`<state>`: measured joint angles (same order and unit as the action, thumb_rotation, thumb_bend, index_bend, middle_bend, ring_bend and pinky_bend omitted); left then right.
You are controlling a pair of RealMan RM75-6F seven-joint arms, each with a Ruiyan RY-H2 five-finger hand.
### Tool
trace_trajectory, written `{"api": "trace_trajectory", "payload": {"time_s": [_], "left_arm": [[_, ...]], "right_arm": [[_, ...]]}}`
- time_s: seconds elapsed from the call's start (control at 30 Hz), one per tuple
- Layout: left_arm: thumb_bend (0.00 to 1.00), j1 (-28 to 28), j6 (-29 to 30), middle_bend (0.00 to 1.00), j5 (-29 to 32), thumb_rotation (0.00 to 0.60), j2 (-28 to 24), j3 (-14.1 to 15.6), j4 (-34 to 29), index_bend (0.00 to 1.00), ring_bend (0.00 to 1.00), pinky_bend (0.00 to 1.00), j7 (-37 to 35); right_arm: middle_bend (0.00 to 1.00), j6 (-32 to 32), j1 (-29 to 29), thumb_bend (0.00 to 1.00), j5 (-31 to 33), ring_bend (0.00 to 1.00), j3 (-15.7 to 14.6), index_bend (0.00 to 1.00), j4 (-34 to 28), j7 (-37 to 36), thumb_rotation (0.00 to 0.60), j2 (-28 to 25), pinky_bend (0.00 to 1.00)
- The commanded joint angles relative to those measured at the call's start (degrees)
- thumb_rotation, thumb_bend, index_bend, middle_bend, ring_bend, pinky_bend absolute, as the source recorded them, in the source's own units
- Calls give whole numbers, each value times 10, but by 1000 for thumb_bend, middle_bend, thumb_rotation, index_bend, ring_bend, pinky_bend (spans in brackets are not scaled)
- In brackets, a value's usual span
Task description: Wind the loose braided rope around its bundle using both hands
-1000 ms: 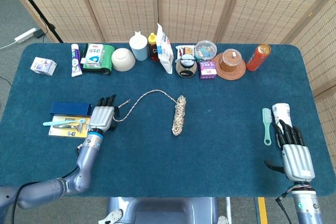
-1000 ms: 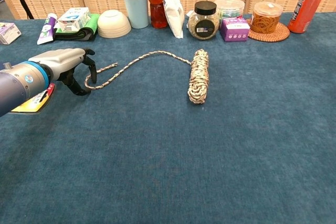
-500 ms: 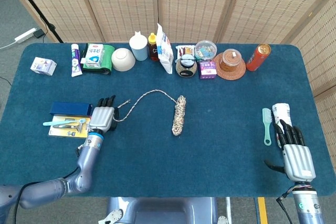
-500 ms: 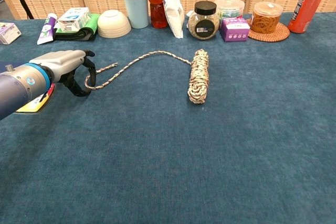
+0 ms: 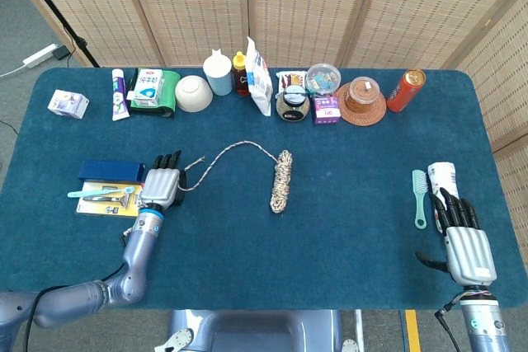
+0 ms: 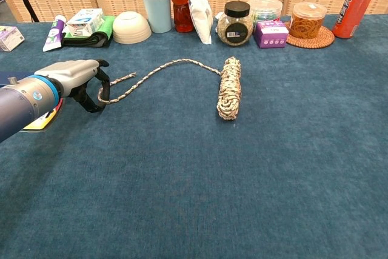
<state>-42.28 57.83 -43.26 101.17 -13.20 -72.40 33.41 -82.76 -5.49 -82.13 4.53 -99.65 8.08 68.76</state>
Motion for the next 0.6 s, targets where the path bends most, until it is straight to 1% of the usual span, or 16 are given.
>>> {"api": "trace_trajectory", "payload": {"time_s": [0.03,0.37,0.6], "left_arm": [[403,0,1,0,0,600,0,1,1,564,0,0,1],[414,0,1,0,2,600,0,2,3,579,0,0,2],[413,7,17,0,-16,600,-24,2,-23,581,0,0,-4]], "right_arm": [[0,0,0,0,0,0,0,0,-1,0,600,0,0],[0,0,0,0,0,0,0,0,-1,-2,600,-1,0],[0,-1,0,0,-1,0,0,0,-1,-4,600,-2,0]]}}
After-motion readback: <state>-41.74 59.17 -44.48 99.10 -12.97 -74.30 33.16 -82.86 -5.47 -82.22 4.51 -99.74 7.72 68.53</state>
